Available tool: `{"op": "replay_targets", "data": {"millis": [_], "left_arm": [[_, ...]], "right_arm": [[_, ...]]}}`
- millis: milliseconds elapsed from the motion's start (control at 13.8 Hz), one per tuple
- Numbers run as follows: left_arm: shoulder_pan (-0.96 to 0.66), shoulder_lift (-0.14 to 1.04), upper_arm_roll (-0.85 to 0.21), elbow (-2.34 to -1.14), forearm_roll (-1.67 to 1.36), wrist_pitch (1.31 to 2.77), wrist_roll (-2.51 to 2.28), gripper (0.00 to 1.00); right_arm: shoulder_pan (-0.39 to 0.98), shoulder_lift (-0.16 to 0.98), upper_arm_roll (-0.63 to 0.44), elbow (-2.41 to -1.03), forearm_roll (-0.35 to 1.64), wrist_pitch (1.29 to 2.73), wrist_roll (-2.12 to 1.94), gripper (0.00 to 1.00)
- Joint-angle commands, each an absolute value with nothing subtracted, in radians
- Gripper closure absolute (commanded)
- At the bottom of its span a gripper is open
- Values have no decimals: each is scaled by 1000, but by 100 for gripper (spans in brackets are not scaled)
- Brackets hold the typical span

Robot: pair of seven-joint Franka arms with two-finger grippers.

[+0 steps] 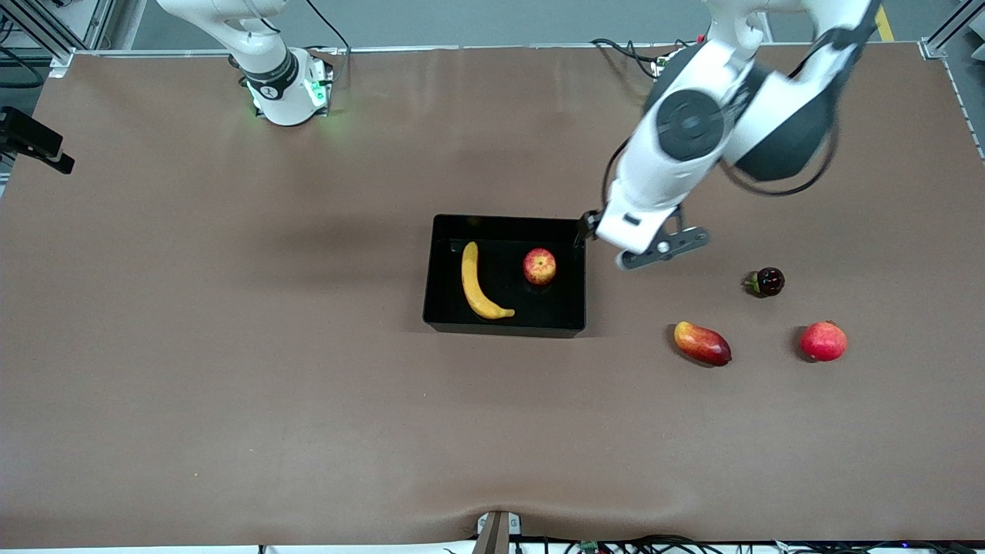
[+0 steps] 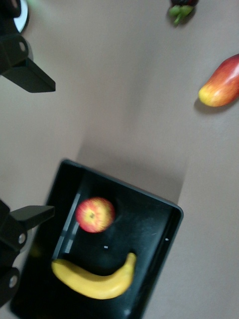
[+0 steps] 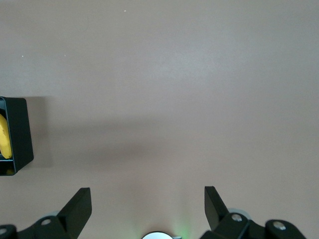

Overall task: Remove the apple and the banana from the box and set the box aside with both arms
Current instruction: 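Reach the left gripper into the black tray toward the apple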

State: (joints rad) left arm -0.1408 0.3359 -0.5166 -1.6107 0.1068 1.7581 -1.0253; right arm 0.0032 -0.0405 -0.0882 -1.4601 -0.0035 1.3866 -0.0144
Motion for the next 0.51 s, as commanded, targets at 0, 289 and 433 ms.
{"op": "replay_targets", "data": {"millis": [0,289,433], "left_arm": [[-199,438,-522,-1586,155,1846,-1216,0],[-264,538,-522,-1637,273,1983,-1412,0],[-273,583,-522,-1638,310,2025,-1469,0]], "right_arm": [[-11,-29,-78,-1439,-11,1371,-17,0],[-12,-29,-78,-1439,-11,1371,-17,0],[-12,-29,-78,-1439,-11,1371,-15,0]]}}
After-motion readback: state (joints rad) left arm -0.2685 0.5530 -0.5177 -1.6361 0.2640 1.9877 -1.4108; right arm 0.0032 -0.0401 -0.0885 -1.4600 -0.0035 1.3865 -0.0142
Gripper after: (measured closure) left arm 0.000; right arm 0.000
